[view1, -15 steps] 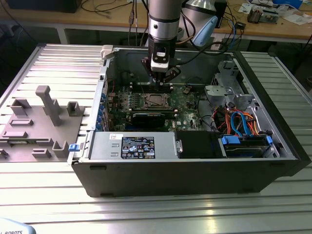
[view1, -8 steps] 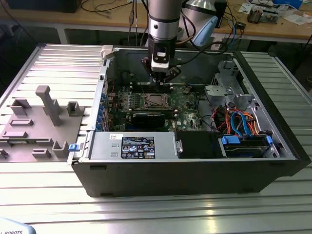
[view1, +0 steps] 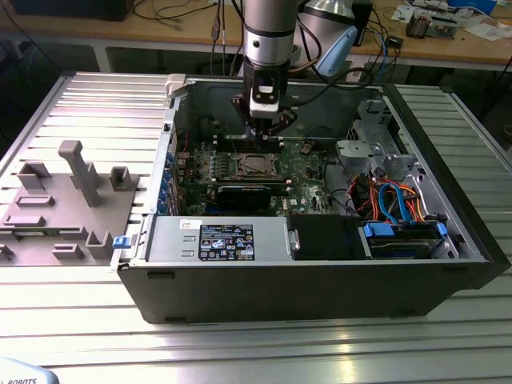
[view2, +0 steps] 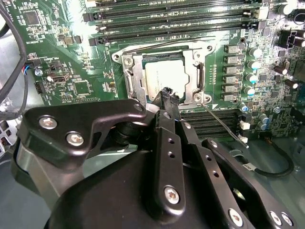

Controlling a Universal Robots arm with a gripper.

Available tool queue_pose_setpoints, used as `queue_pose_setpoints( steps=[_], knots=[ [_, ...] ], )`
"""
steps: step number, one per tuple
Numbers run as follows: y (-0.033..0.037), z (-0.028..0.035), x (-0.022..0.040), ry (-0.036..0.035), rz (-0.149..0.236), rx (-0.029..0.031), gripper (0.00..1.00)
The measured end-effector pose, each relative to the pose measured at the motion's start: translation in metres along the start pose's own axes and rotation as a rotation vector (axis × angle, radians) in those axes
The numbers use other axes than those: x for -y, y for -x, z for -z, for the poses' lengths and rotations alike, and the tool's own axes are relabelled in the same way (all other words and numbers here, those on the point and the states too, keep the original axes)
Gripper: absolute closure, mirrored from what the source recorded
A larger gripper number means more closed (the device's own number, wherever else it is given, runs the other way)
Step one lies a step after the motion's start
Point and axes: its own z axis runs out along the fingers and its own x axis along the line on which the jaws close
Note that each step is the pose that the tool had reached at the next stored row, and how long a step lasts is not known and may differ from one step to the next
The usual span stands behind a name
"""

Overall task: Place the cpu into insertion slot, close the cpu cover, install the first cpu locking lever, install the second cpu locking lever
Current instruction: 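Install the first cpu locking lever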

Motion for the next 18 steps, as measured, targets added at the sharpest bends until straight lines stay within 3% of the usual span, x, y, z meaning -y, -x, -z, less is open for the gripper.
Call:
queue_pose_setpoints(
  steps=[18],
  knots=[
    [0.0000, 0.0000, 0.0000, 0.0016, 0.043, 0.0008, 0.89]
  ],
)
